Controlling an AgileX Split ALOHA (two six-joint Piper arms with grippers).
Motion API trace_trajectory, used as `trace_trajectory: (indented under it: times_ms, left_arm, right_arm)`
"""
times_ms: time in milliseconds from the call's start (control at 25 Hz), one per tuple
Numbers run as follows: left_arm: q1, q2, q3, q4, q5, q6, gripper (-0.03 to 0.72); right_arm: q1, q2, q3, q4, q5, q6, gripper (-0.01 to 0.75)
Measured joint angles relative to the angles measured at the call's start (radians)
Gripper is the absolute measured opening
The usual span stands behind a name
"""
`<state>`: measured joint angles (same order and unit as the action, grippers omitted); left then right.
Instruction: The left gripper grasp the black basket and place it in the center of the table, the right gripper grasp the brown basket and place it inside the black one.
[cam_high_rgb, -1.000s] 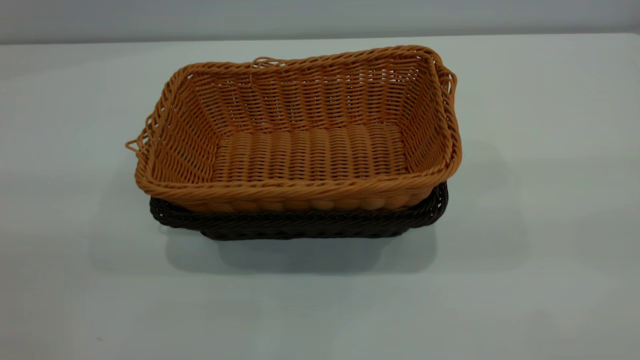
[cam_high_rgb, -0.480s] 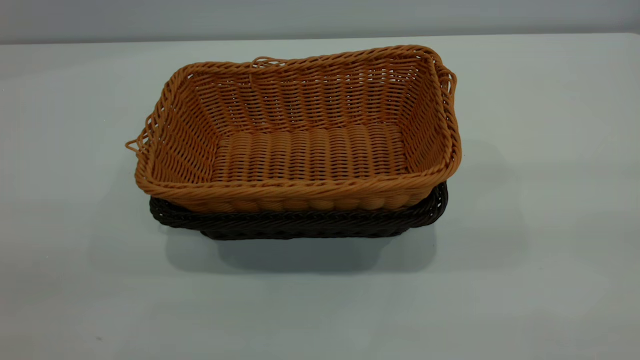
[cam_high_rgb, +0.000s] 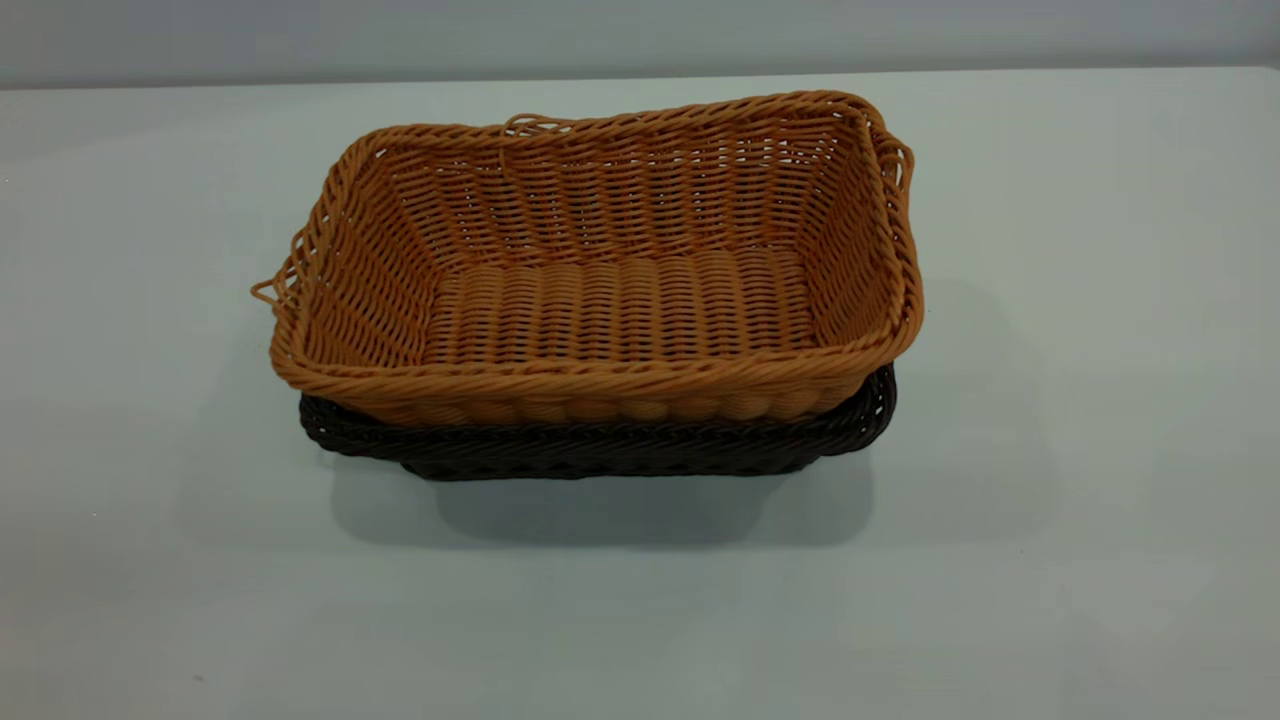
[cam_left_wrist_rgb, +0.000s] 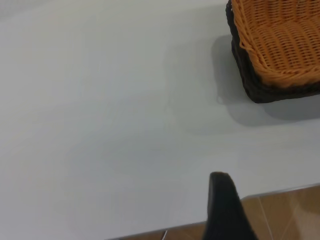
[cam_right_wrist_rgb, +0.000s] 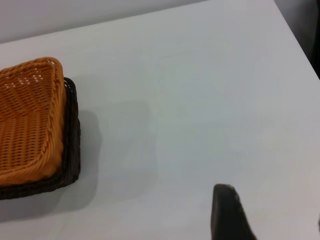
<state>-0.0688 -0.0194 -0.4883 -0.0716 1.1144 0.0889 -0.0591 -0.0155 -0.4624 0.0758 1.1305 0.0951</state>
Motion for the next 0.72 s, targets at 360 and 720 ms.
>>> trace_trajectory:
  times_ms: [360, 720]
  left_arm:
    - [0.046, 0.0, 0.0, -0.001, 0.0, -0.001, 0.4]
    - [0.046, 0.0, 0.0, -0.001, 0.0, -0.001, 0.4]
  right_arm:
    - [0.0, 0.0, 0.0, 0.0, 0.0, -0.001, 0.26]
    - [0.0, 0.0, 0.0, 0.001, 0.0, -0.001, 0.238]
